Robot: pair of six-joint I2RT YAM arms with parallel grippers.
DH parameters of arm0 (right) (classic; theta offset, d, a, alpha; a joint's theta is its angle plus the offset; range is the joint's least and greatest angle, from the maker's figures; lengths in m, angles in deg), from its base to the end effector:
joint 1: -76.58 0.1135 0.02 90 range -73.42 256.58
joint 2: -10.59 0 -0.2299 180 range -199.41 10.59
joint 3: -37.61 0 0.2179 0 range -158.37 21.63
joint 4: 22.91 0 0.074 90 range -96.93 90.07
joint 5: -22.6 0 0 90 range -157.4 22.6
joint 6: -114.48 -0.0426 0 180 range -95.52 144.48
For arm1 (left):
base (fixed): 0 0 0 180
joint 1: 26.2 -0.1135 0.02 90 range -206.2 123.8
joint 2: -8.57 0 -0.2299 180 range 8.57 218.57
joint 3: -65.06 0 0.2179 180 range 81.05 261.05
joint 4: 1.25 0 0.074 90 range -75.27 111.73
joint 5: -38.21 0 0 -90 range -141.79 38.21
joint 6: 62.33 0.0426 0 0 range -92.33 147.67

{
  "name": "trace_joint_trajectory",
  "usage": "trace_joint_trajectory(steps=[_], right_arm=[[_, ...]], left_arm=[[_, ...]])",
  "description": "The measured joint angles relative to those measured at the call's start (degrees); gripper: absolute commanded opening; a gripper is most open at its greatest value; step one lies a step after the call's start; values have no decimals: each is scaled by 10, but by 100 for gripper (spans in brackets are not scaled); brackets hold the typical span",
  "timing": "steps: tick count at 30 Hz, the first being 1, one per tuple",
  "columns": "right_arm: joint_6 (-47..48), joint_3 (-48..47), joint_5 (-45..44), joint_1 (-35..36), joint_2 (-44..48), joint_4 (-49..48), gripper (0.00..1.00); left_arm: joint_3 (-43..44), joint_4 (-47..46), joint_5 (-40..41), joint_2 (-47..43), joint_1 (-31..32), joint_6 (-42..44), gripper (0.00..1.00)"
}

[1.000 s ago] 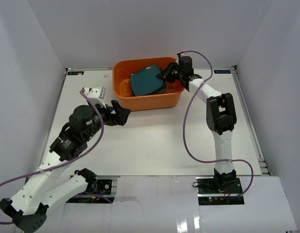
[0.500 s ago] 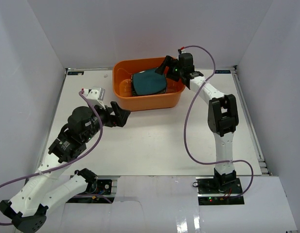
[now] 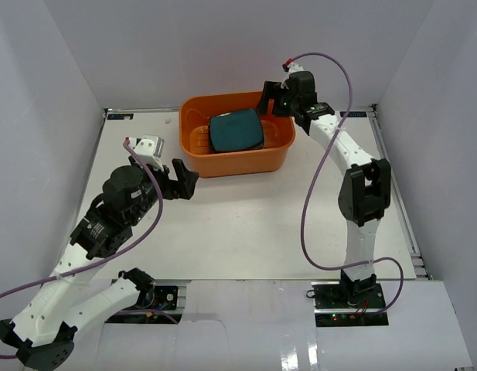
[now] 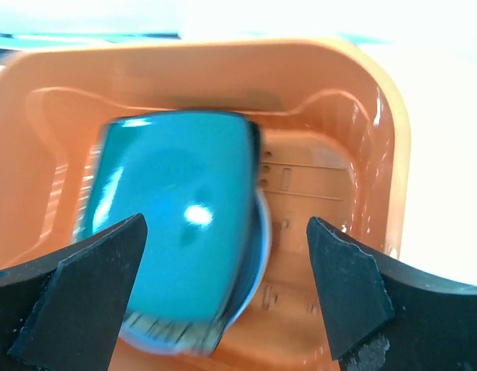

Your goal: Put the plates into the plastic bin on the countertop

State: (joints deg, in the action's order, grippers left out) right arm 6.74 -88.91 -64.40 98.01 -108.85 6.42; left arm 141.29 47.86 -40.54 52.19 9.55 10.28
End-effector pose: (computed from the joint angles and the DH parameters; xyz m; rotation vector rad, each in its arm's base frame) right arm 0.4247 0.1691 0.2964 -0.0991 1.9897 0.4974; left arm 0.1251 -0.0798 0.3566 0.1629 1.8715 -0.4607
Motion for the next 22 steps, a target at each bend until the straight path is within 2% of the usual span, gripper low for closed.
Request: trace_joint_trajectory(steps=[3, 6, 10, 12, 14, 18, 22], right_arm=[[26, 56, 0, 15, 98, -6, 90], [46, 199, 3, 57, 279, -40, 90], [32, 484, 24, 135, 596, -145, 90], [15, 613, 22, 137, 743, -176, 90], [1, 715, 4, 129, 855, -163, 90], [-23, 854, -36, 127, 1009, -67, 90], [-41, 887, -61, 127, 1076, -1, 90]], left_arm=[[22, 3, 4, 3, 0, 3, 98], [35, 3, 1, -3, 0, 1, 98], [30, 19, -1, -40, 0, -10, 98], [17, 35, 0, -71, 0, -21, 98], [1, 58, 0, -103, 0, -36, 98], [-53, 90, -1, -163, 0, -75, 98], [-98, 101, -15, -187, 0, -90, 98]])
